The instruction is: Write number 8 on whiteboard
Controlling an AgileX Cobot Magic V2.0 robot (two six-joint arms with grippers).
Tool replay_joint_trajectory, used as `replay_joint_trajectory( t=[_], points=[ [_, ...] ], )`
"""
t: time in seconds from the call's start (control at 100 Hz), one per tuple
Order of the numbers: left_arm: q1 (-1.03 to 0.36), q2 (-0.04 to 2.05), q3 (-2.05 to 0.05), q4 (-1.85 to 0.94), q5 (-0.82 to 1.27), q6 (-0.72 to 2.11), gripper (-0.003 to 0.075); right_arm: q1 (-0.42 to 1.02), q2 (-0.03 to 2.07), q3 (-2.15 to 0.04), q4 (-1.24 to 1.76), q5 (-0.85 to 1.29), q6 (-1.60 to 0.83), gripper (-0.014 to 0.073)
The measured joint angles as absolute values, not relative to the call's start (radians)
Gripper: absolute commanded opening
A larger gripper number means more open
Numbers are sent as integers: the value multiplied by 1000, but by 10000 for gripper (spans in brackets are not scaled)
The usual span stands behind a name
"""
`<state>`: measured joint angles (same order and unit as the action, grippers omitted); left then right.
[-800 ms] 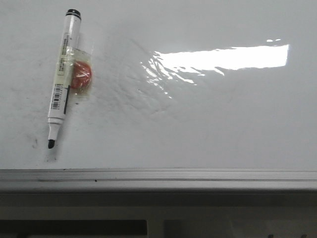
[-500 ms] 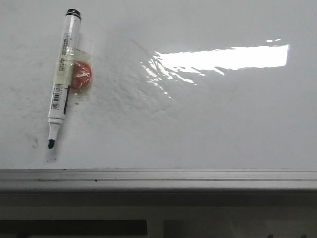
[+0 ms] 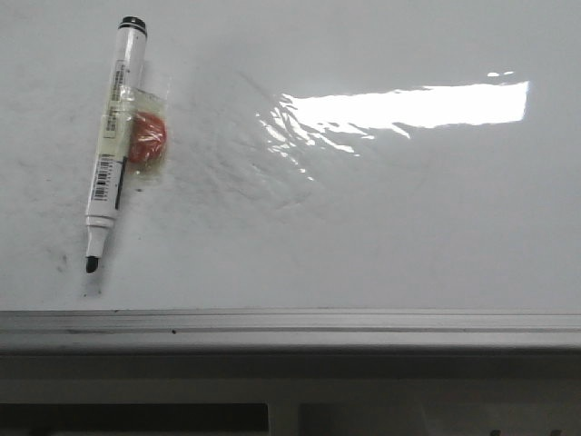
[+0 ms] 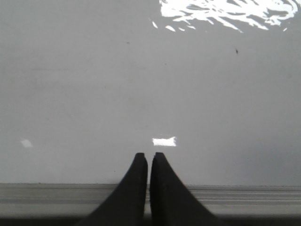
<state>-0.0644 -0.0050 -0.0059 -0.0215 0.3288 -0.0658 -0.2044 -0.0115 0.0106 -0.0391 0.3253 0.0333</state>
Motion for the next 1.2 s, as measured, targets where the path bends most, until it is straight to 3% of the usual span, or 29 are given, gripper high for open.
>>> replay_joint_trajectory(
  t=[0.28,0.43,0.81,1.2],
  points=[
    [-64,-5,-6,43,320,-66,-20,-204,-11,11,-51,304,33,-64],
    [-64,-5,-6,29,292,-66,-20,-204,-11,11,-62,192,33,-64],
    [-64,-5,-6,-111,0,-66,-20,-204,-11,11,-62,-29,33,-64],
    [-64,-5,-6,-115,-33,-66,-20,-204,-11,11,-48,-226,33,-64]
  ],
)
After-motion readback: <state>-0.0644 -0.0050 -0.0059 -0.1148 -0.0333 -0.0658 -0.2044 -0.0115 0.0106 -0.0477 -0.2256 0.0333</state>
